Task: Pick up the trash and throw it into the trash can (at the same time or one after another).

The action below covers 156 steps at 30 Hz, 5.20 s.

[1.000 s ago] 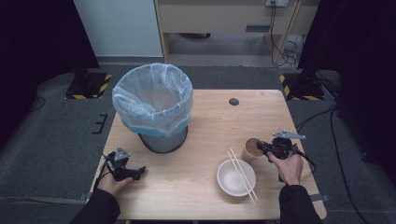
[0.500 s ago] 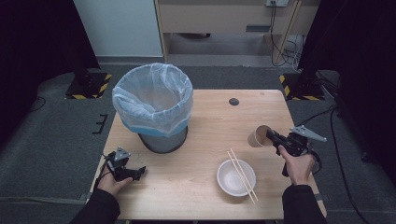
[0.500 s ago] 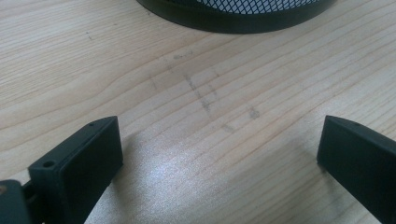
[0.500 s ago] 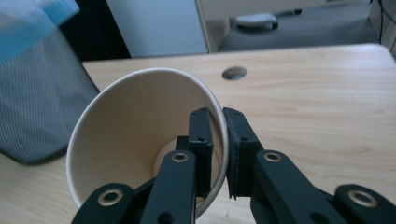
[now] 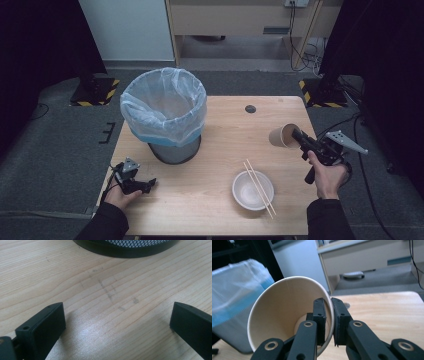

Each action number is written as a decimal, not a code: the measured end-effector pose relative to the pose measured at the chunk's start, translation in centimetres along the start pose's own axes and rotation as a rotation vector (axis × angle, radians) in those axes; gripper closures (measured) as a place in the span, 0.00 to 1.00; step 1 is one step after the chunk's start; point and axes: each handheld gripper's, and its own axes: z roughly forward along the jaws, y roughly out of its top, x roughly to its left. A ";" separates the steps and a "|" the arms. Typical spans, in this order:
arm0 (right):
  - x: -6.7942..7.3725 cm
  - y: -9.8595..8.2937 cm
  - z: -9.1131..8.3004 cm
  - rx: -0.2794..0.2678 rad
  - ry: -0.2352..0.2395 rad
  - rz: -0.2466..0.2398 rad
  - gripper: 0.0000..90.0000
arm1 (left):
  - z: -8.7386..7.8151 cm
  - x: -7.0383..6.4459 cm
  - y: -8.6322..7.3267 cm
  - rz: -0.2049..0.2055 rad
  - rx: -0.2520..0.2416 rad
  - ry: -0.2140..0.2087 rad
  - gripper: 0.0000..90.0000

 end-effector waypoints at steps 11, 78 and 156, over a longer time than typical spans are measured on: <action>2.2 2.6 -1.1 -0.127 0.064 0.002 0.92 | 0.0 0.0 0.0 0.000 0.000 0.000 0.00; 18.4 11.5 9.6 -0.211 0.313 -0.103 0.92 | 0.1 -0.2 0.1 0.011 -0.002 -0.013 0.00; 5.7 -3.2 -0.1 0.213 0.138 -0.192 0.53 | 0.1 -0.4 0.1 0.017 0.000 -0.017 0.00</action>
